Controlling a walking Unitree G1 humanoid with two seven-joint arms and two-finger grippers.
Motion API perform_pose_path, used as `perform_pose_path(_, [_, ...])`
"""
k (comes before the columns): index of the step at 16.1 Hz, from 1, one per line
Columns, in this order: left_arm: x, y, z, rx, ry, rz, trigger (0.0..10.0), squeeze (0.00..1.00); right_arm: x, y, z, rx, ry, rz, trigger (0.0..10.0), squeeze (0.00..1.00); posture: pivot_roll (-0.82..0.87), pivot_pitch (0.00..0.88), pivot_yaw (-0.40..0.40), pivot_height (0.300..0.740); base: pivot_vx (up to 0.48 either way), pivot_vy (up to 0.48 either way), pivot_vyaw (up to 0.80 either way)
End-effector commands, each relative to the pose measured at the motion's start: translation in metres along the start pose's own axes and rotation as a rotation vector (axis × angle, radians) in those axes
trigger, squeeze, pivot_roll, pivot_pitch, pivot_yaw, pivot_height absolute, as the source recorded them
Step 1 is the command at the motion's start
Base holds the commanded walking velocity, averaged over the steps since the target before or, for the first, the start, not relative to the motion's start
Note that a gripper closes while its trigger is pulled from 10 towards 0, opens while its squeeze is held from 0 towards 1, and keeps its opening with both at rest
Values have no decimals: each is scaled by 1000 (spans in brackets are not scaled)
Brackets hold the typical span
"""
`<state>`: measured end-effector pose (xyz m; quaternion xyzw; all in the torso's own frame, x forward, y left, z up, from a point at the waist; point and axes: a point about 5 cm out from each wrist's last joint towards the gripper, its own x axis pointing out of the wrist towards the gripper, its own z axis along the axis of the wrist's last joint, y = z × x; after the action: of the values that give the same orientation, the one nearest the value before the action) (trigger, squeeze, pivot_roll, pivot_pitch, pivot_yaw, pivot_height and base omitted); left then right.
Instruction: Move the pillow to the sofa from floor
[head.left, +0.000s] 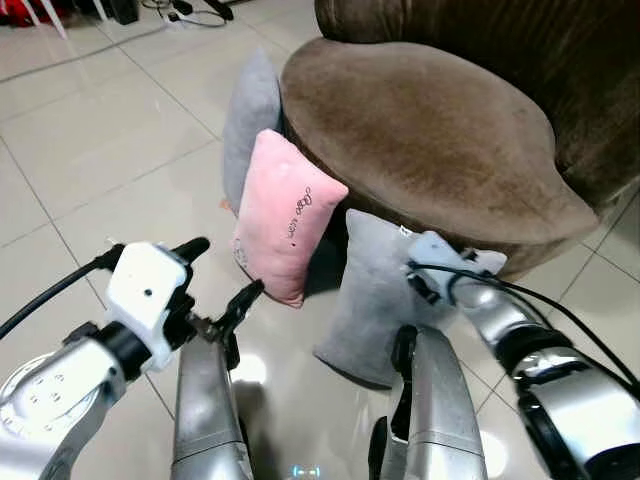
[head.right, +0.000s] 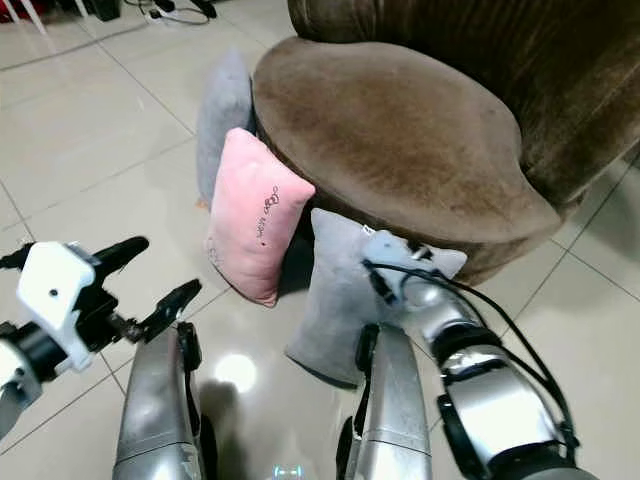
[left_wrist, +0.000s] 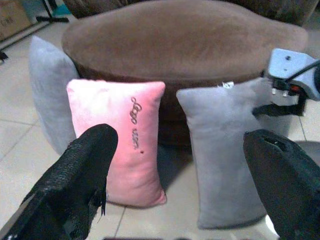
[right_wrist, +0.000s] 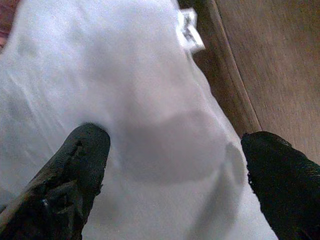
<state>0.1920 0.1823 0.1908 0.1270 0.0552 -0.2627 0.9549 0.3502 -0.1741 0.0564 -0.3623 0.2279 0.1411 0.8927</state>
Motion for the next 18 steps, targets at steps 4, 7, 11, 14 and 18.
perform_pose_path(4, [-7,-2,3,9,25,-14,10000,0,3,14,7,-91,22,4,2275,0,133,234,-47,470,0,0,0])
perform_pose_path(7, [-10,-5,2,9,45,-29,10000,0,4,19,7,-114,39,11,941,0,133,234,-48,470,0,0,0])
perform_pose_path(11, [-11,-7,2,0,51,-32,10000,0,4,19,4,-72,65,-9,0,0,126,242,-50,470,0,0,0])
perform_pose_path(14, [-11,-8,2,-3,53,-33,10000,0,4,17,6,-44,61,-18,0,0,126,239,-51,470,0,0,0])
perform_pose_path(18, [-10,-9,2,-7,50,-42,10000,0,4,16,8,-29,54,-22,0,0,125,233,-15,470,0,0,0])
